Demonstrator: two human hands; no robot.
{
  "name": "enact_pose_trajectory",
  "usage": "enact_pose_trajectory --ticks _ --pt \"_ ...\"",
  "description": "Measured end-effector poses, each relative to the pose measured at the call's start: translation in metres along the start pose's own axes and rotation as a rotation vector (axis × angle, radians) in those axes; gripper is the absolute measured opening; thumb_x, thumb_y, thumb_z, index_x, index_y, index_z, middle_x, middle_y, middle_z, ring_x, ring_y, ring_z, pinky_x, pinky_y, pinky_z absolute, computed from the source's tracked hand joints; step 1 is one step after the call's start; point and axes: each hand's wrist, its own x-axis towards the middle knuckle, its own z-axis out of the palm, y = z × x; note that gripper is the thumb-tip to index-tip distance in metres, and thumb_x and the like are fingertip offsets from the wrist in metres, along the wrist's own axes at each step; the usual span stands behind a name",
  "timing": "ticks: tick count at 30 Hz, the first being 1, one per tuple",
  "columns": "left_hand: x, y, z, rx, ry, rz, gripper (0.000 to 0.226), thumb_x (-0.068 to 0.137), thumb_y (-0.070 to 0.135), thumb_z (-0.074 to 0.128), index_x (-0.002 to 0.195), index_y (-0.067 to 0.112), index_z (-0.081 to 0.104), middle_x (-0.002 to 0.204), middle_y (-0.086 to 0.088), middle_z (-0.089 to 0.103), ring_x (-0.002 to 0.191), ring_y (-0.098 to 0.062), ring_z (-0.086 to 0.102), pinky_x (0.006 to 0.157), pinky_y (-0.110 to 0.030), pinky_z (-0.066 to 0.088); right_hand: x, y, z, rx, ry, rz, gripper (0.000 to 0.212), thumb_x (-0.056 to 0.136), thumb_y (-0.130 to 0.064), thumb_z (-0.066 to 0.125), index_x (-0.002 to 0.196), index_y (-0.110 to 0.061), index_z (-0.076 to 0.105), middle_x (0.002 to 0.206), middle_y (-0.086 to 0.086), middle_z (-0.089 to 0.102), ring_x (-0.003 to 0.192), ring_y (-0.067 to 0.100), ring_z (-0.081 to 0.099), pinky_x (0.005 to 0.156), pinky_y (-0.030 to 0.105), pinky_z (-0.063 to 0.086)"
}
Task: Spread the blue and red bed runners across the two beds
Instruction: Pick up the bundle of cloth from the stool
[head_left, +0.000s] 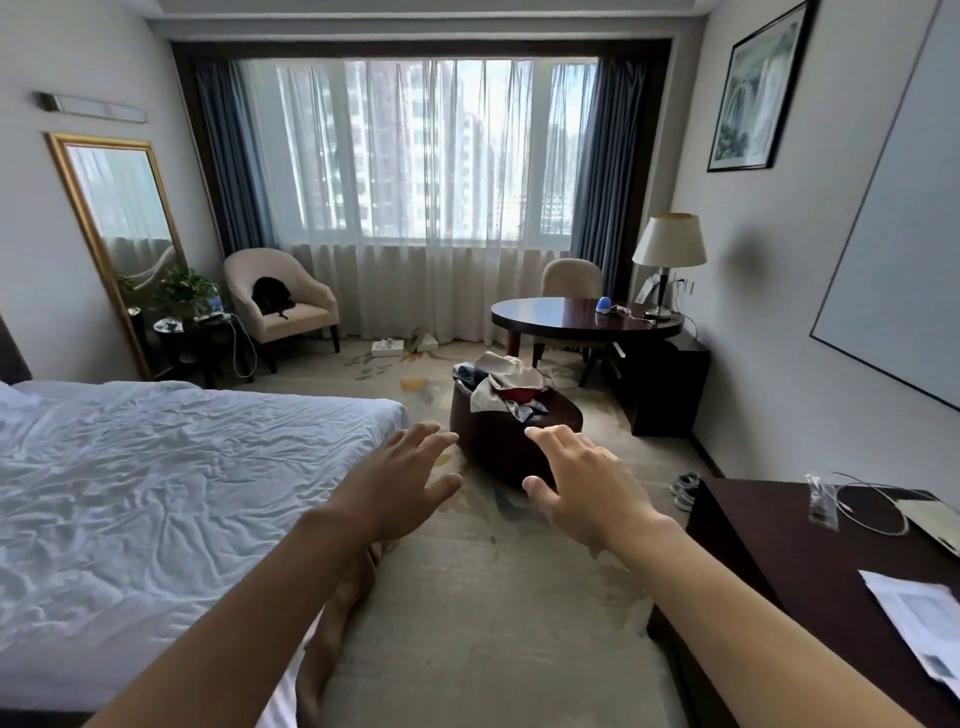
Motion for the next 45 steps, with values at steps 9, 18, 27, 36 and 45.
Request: enact_pose_trajectory --ticks 9,18,27,36,45 --pt "0.141 -0.033 0.012 0.032 0.009 -0.015 0.059 0.096 0.055 0.047 0.149 0.033 0.032 0.157 0.008 0.028 0.143 -0.016 0.028 0.111 -0.038 0.034 0.128 0.072 0.029 0.022 0.0 -0.014 0.062 0.096 -0.048 0.049 0.15 -0.028 0.027 0.148 -0.004 0.042 0.132 0.02 0.044 0.106 0.039 0.04" --pt "0.283 -0.11 0.056 -0.003 -0.035 0.01 0.06 0.096 0.057 0.044 0.149 0.034 0.031 0.155 0.009 0.03 0.14 -0.016 0.033 0.109 -0.035 0.035 0.267 0.117 0.082 0.008 0.005 -0.01 0.059 0.094 -0.049 0.051 0.146 -0.028 0.032 0.142 -0.004 0.046 0.128 0.02 0.046 0.106 0.04 0.041" --pt "0.415 -0.179 0.089 -0.048 -0.057 0.019 0.061 0.095 0.057 0.044 0.15 0.033 0.031 0.157 0.008 0.029 0.142 -0.016 0.03 0.11 -0.038 0.036 0.39 0.162 0.131 0.001 -0.016 0.012 0.059 0.094 -0.049 0.052 0.145 -0.027 0.033 0.142 -0.003 0.047 0.129 0.021 0.047 0.105 0.04 0.042" --pt "0.558 -0.229 0.136 -0.092 -0.063 -0.02 0.058 0.096 0.056 0.044 0.149 0.033 0.032 0.155 0.008 0.031 0.14 -0.017 0.032 0.112 -0.036 0.033 0.536 0.238 0.18 0.023 -0.027 -0.015 0.061 0.095 -0.048 0.05 0.149 -0.027 0.03 0.146 -0.003 0.044 0.132 0.02 0.044 0.107 0.039 0.04" --pt "0.692 -0.272 0.168 -0.096 -0.093 -0.058 0.059 0.097 0.054 0.044 0.15 0.032 0.031 0.157 0.009 0.028 0.142 -0.016 0.029 0.113 -0.037 0.035 0.668 0.31 0.22 0.042 -0.054 -0.024 0.061 0.095 -0.047 0.05 0.15 -0.027 0.03 0.147 -0.004 0.042 0.135 0.019 0.04 0.108 0.038 0.036"
